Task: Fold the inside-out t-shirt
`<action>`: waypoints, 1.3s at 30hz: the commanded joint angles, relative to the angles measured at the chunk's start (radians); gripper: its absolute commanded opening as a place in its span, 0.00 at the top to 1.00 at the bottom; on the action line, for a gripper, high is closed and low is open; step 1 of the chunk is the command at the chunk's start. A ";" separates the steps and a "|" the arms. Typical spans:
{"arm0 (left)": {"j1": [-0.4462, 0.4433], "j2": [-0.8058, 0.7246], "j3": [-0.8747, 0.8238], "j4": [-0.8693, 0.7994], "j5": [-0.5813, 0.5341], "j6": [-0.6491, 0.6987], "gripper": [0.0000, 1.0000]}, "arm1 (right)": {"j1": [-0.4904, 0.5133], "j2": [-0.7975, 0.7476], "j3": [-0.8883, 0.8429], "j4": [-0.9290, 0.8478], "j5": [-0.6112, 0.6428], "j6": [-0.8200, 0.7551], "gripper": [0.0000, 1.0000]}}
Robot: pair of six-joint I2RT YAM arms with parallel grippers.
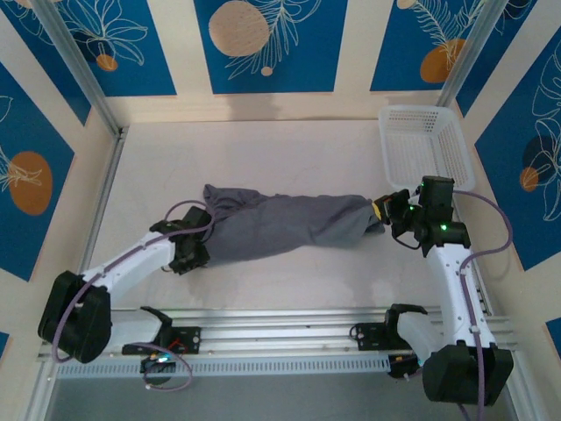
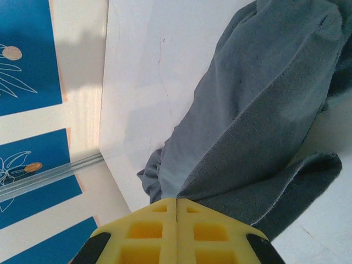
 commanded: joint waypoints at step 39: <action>0.465 0.263 1.578 0.109 0.478 0.388 1.00 | -0.094 0.535 1.506 -0.165 0.092 -0.163 1.00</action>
